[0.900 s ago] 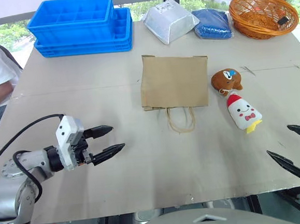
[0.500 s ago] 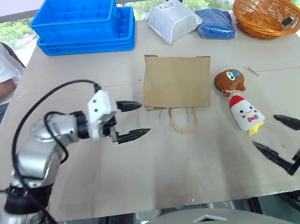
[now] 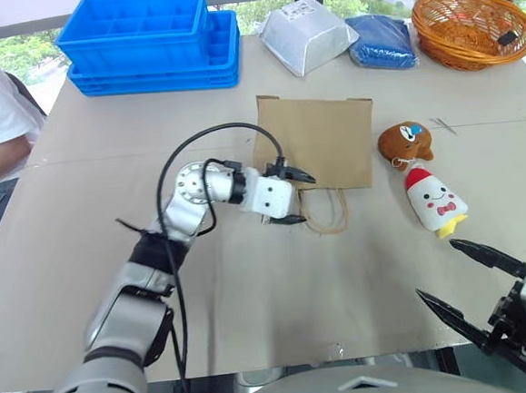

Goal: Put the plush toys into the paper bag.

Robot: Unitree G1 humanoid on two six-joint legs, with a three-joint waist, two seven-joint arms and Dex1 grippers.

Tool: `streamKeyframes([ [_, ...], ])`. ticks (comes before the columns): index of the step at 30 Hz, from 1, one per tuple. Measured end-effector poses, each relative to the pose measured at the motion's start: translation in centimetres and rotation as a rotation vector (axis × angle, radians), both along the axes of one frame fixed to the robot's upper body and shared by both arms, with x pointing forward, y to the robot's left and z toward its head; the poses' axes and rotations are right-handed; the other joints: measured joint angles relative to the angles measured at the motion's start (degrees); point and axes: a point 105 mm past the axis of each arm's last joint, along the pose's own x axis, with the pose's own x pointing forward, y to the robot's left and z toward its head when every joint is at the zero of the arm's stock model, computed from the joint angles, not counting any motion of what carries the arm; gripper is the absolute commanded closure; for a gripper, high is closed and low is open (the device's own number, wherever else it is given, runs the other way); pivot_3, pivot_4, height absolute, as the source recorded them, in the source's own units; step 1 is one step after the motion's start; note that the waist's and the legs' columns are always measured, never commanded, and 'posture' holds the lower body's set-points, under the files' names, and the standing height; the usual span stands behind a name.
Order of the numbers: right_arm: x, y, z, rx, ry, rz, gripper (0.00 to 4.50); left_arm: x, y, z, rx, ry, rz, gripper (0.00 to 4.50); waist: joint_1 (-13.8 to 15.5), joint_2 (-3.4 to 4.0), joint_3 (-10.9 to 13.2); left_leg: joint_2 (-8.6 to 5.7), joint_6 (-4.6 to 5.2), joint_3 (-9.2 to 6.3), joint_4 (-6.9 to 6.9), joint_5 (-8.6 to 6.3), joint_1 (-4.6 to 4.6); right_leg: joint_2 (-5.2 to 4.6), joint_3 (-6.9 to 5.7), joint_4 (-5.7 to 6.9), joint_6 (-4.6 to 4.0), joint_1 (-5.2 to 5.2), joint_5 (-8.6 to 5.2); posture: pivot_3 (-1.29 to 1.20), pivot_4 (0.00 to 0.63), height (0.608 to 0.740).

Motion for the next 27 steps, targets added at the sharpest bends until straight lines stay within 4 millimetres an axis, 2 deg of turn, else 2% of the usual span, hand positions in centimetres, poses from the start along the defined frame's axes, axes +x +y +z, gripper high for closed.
streamKeyframes([
  [1,-0.1,0.1,0.1,0.0,-0.004,-0.003,0.0,0.1,-0.1,-0.3,-0.002,-0.007,-0.007,2.2,-0.1,0.01,0.0,0.01,0.02,0.03,0.0,-0.01,0.01,0.0,0.01,0.0,0.0,0.0,0.0,0.0,0.15,0.74],
  [5,0.1,0.0,0.5,-0.007,-0.04,-0.071,0.0,-0.2,0.2,-2.8,-0.015,0.057,-0.004,4.28,-0.2,0.01,0.0,0.05,0.05,-0.02,0.0,-0.03,0.02,0.01,-0.04,0.01,0.05,-0.01,0.02,0.0,0.15,0.74],
  [6,0.3,-0.3,0.6,-0.005,-0.056,-0.117,0.0,-0.2,0.3,-2.7,-0.058,0.123,0.024,4.46,-0.1,0.01,0.0,0.08,0.05,-0.04,0.0,-0.03,0.01,0.01,-0.06,0.02,0.05,-0.02,0.02,0.0,0.15,0.74],
  [9,0.9,-1.0,0.7,-0.012,-0.069,-0.211,0.0,0.1,0.8,-0.6,-0.228,0.347,0.119,4.46,0.0,0.01,0.0,0.1,0.05,-0.11,0.09,-0.03,-0.14,-0.01,-0.13,0.04,0.05,-0.1,0.02,0.0,0.15,0.74],
  [10,1.5,-1.4,0.4,-0.024,-0.045,-0.242,0.0,0.3,1.3,1.6,-0.326,0.467,0.167,4.46,-0.2,-0.01,0.0,0.1,0.04,-0.11,0.14,-0.03,-0.17,-0.02,-0.13,0.04,0.01,-0.1,0.0,0.0,0.15,0.74],
  [12,1.8,-1.7,0.2,-0.033,-0.028,-0.261,0.0,0.4,1.7,3.4,-0.387,0.518,0.188,4.46,-0.2,0.03,0.0,0.09,0.04,-0.12,0.15,-0.03,-0.15,-0.05,-0.13,0.04,0.0,-0.09,-0.01,0.0,0.15,0.74],
  [14,2.6,-2.1,-0.1,-0.059,0.004,-0.283,0.0,0.5,2.6,6.3,-0.496,0.61,0.235,4.46,0.0,0.19,-0.1,0.04,0.04,-0.18,0.14,-0.03,-0.08,-0.02,-0.15,0.05,0.06,-0.02,0.0,0.0,0.15,0.74],
  [15,6.2,-3.4,0.8,-0.132,-0.044,-0.324,0.0,0.8,3.0,8.3,-0.601,0.75,0.332,4.46,-1.0,-0.03,0.0,0.03,0.04,-0.11,0.26,-0.02,-0.13,-0.08,-0.09,0.05,0.02,-0.04,-0.02,0.0,0.15,0.74],
  [17,9.1,-4.7,1.3,-0.128,-0.038,-0.378,0.0,0.7,3.2,10.6,-0.693,0.819,0.387,4.46,-1.3,-0.05,0.0,-0.01,0.04,-0.18,0.26,-0.01,-0.1,-0.1,-0.09,0.11,0.03,-0.02,0.06,0.0,0.15,0.74],
  [19,11.0,-5.8,1.3,-0.144,-0.013,-0.418,0.0,0.4,3.0,12.3,-0.746,0.842,0.415,4.46,-1.2,-0.02,0.0,-0.04,0.04,-0.23,0.23,-0.02,-0.07,-0.1,-0.12,0.18,-0.12,-0.01,0.15,0.0,0.15,0.74],
  [21,12.7,-6.2,1.0,-0.16,0.032,-0.434,0.0,0.2,2.6,13.3,-0.782,0.86,0.441,4.46,-1.1,-0.01,0.0,-0.06,0.03,-0.36,0.16,-0.01,-0.08,-0.07,-0.17,0.18,-0.15,-0.02,0.17,0.0,0.15,0.74],
  [25,15.1,-5.9,-0.6,-0.161,0.19,-0.406,0.0,0.0,1.2,13.4,-0.78,0.873,0.505,4.46,-1.0,-0.01,0.0,-0.08,0.01,-0.46,0.11,0.0,-0.16,-0.07,-0.18,0.18,-0.17,-0.07,0.18,0.0,0.15,0.74],
  [27,15.6,-5.4,-1.3,-0.149,0.259,-0.377,0.55,0.0,0.6,13.5,-0.785,0.87,0.523,4.5,-1.0,-0.01,0.0,-0.09,0.01,-0.46,0.11,0.0,-0.16,-0.11,-0.18,0.17,-0.16,-0.07,0.19,0.0,0.15,0.74],
])
